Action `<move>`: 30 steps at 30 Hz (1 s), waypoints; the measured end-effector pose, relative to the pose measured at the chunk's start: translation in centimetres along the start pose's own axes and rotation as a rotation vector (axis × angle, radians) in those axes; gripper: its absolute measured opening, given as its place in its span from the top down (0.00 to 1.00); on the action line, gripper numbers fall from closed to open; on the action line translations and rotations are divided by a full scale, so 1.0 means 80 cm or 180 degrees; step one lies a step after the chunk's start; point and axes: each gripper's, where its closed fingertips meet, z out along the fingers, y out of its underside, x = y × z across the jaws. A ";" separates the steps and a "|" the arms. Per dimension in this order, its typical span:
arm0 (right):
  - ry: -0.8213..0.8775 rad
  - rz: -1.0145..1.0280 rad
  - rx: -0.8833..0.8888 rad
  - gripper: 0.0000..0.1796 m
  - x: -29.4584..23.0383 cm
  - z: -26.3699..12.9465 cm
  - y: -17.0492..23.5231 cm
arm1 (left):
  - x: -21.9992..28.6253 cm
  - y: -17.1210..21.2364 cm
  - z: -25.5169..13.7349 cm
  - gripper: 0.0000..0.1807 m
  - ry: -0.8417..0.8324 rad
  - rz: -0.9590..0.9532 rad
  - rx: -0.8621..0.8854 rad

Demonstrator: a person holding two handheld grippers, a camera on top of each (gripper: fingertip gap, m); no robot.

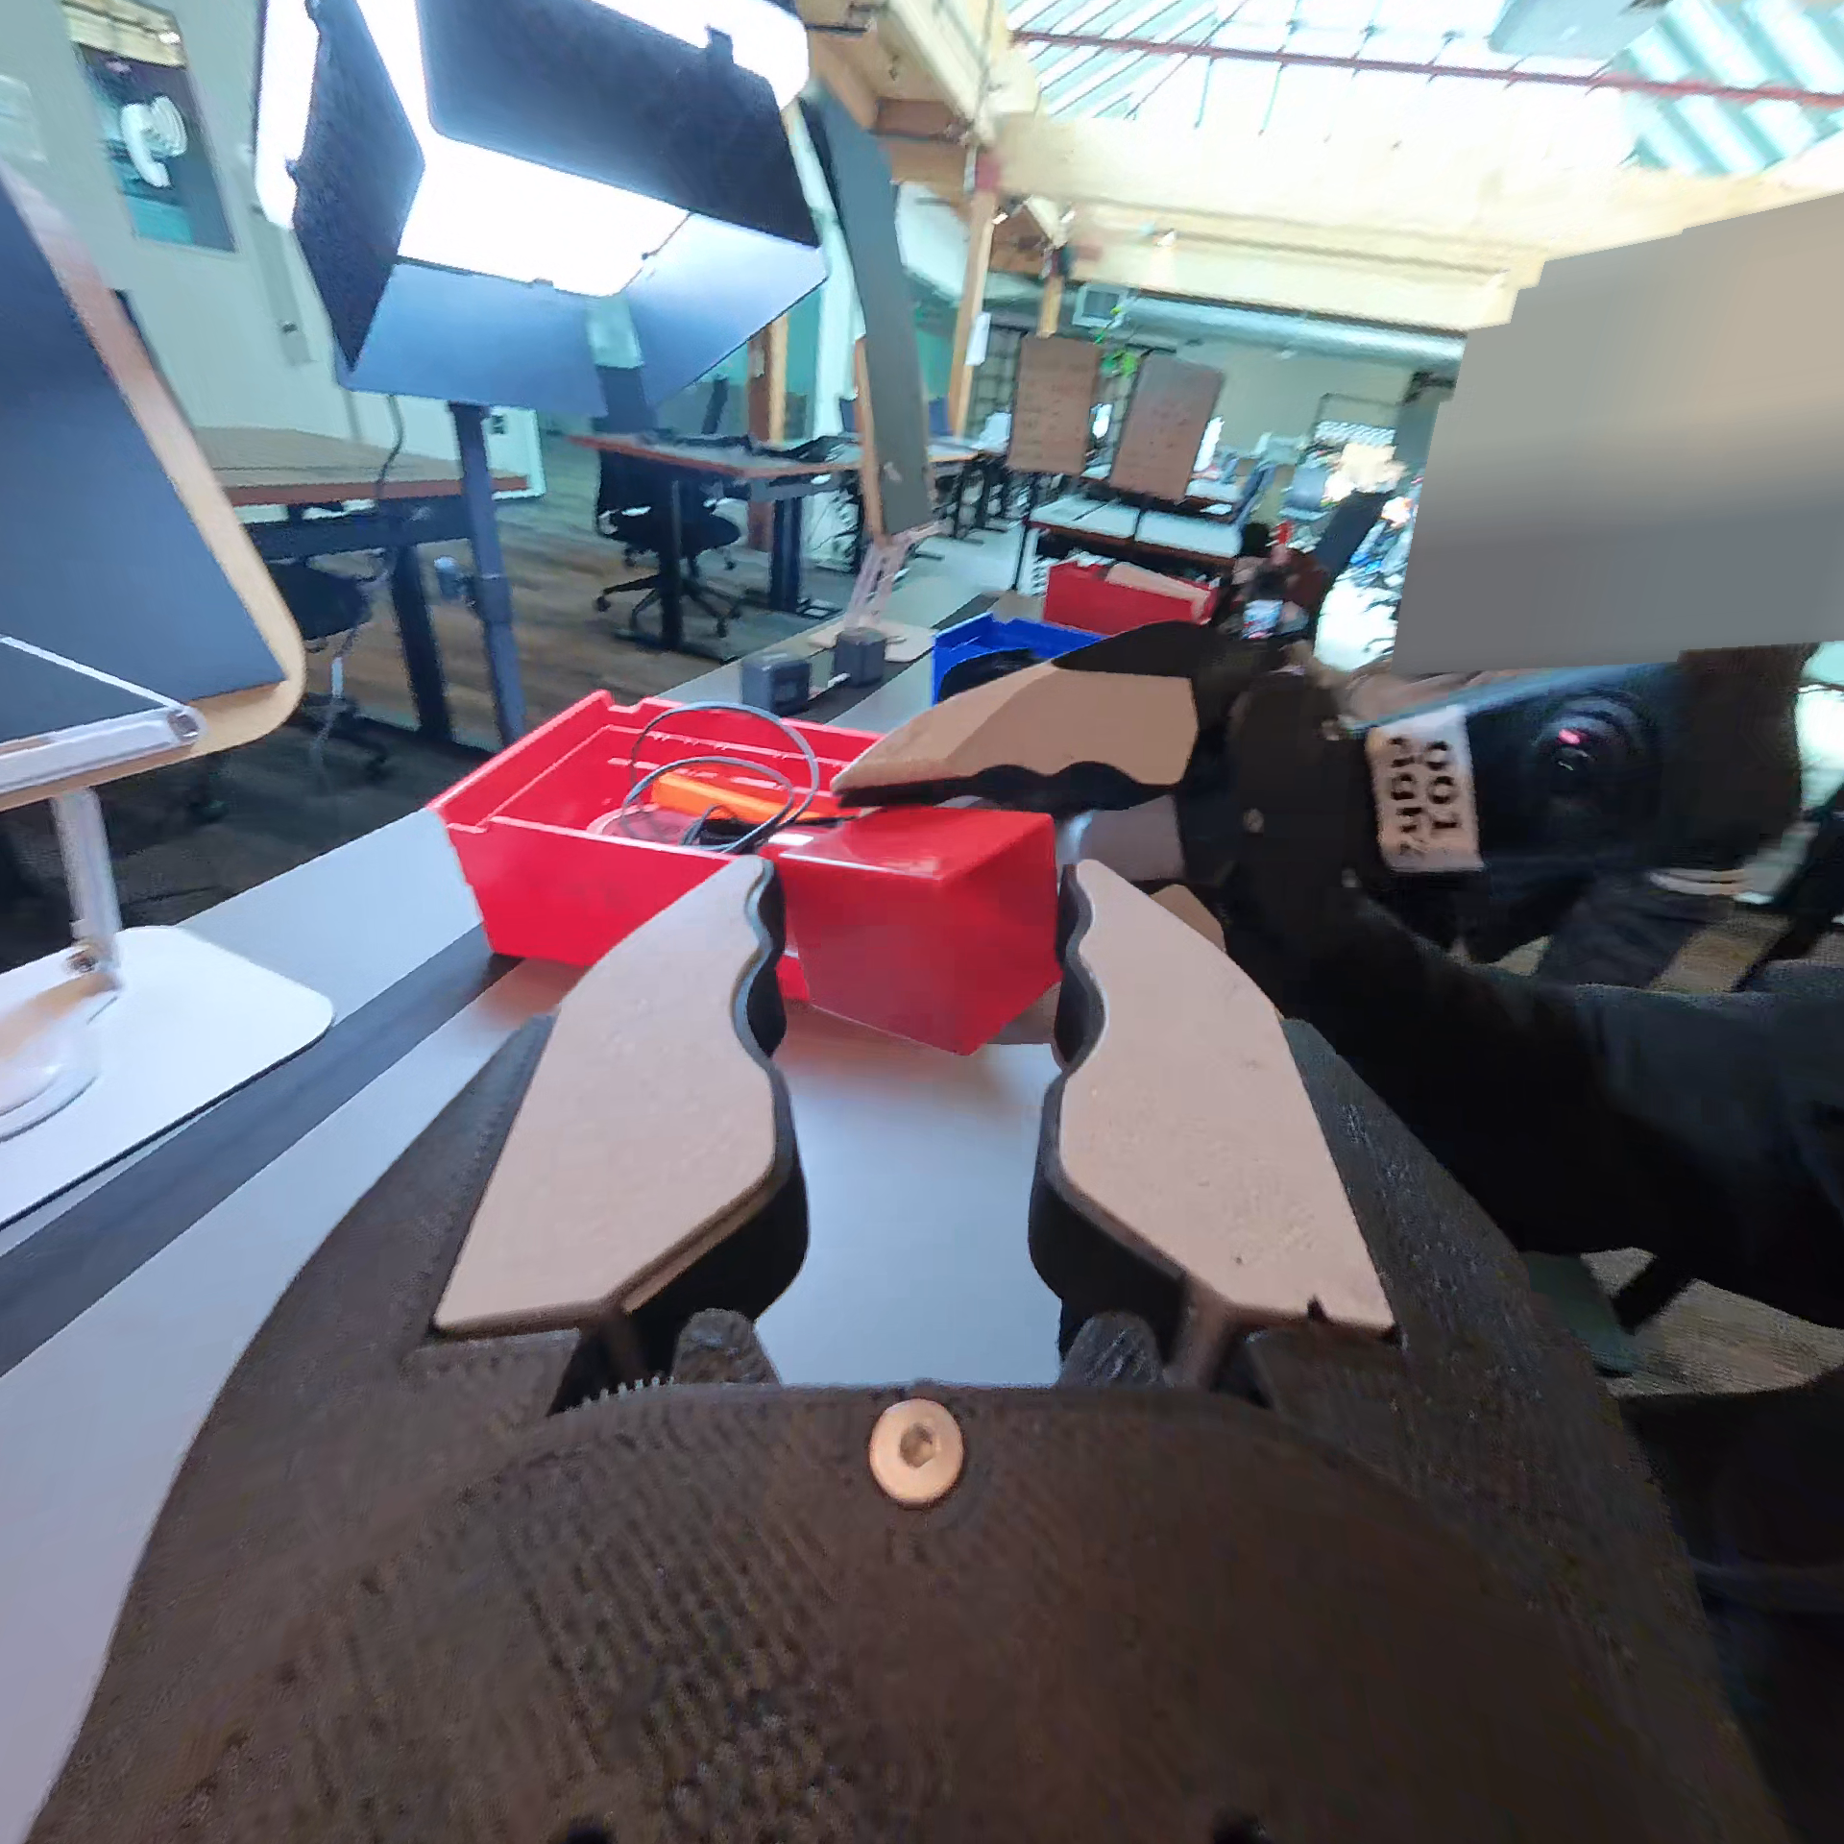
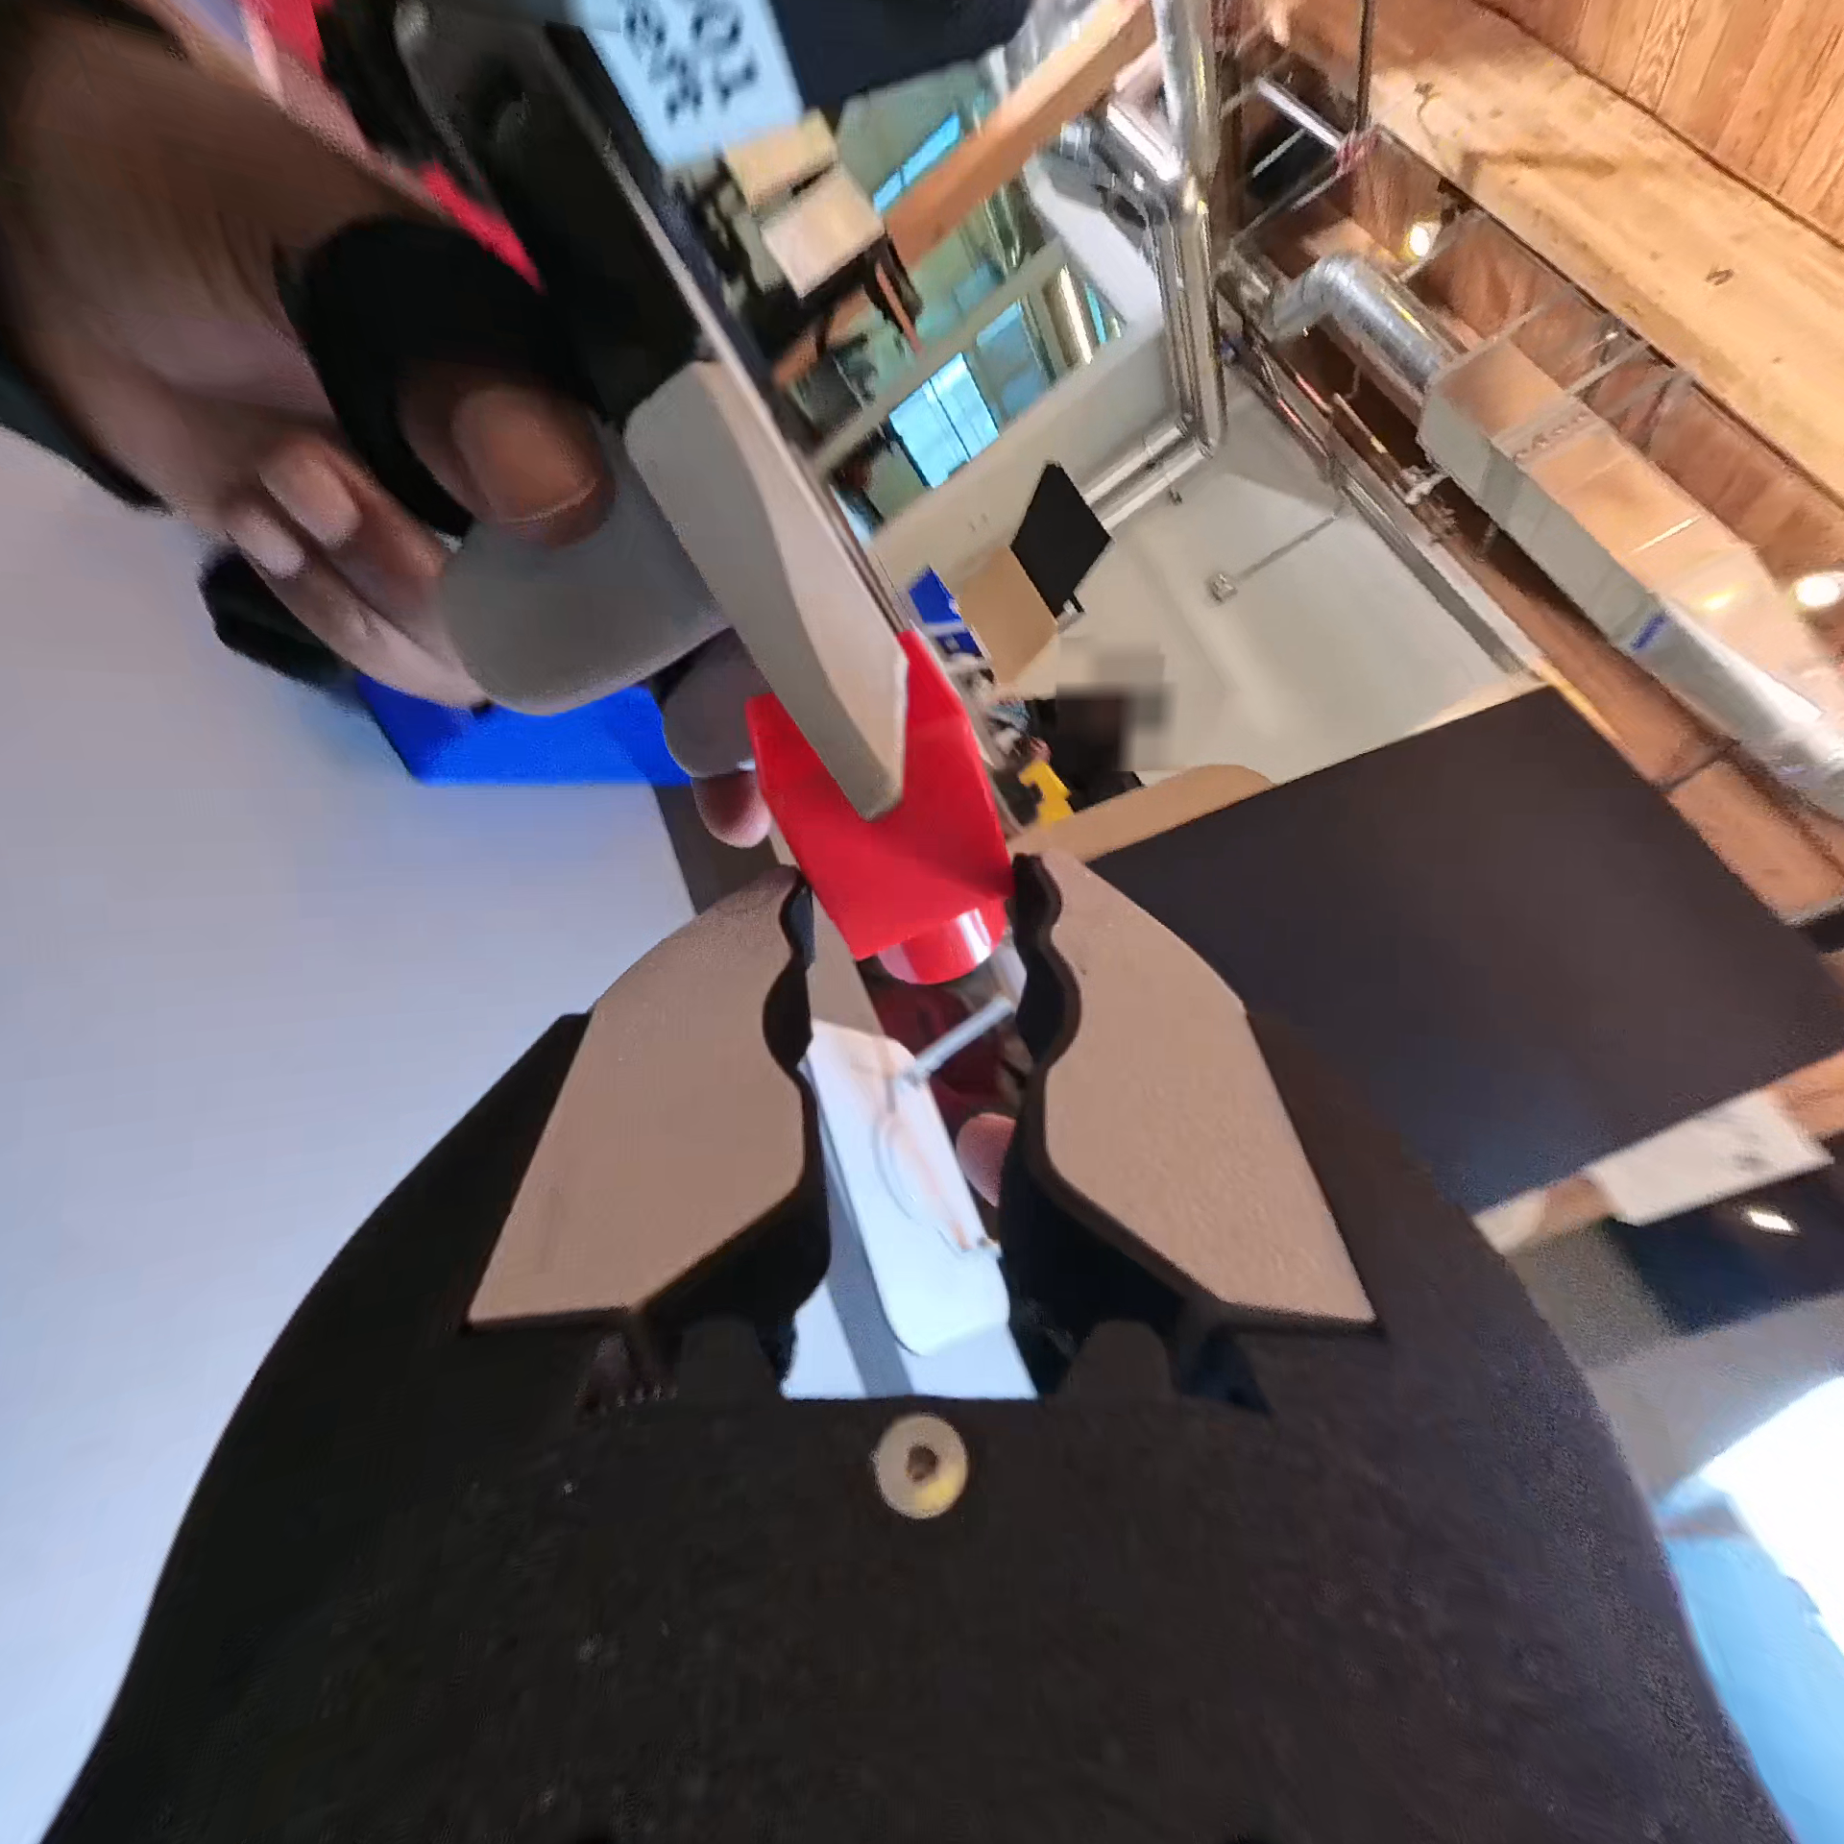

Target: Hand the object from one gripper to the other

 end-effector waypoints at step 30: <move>-0.2208 0.4548 0.1649 0.74 -0.004 -0.015 -0.064 | 0.029 -0.024 -0.019 0.72 -0.0375 0.2210 0.0471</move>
